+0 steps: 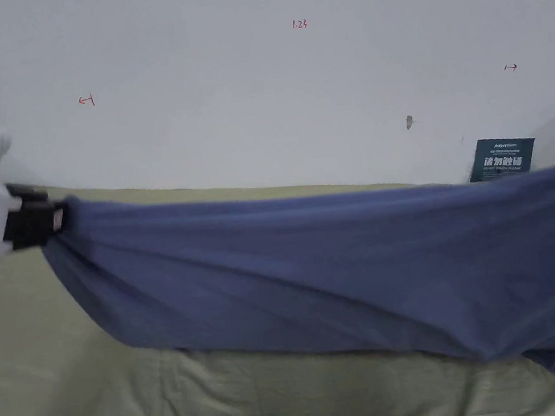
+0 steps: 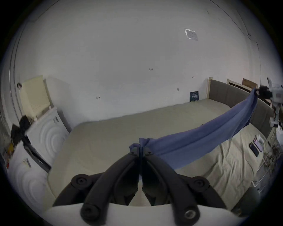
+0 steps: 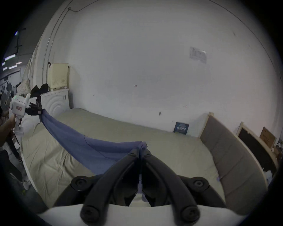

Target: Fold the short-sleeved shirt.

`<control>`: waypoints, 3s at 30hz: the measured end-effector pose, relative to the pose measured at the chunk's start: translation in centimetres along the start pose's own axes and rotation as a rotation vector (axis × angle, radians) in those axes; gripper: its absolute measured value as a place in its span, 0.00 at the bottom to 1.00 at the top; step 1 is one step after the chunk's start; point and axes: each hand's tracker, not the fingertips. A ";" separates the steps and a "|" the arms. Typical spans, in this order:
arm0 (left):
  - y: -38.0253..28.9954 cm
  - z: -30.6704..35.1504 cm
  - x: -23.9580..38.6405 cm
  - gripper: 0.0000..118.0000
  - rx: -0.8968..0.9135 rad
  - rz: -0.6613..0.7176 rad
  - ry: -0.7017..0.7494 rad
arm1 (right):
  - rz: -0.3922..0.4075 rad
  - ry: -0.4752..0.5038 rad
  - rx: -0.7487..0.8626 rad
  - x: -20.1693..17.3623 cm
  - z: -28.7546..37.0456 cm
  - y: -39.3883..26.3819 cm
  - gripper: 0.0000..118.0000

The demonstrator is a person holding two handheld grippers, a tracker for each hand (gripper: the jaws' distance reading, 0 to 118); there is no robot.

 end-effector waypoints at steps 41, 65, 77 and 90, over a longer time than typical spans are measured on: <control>-26.2 11.3 9.3 1.00 -0.203 0.433 -0.169 | -0.310 -0.133 -0.338 -11.3 16.4 -25.2 0.64; -28.1 12.1 16.2 0.21 -0.266 0.401 0.133 | -0.282 -0.094 -0.389 -19.6 15.6 -28.1 0.00; -29.4 4.2 11.3 0.15 -0.247 0.435 0.153 | -0.386 -0.241 -0.419 -10.6 14.4 -28.9 0.52; -29.6 3.8 11.3 0.01 -0.317 0.453 0.097 | -0.271 -0.130 -0.598 -8.6 6.5 -31.9 0.55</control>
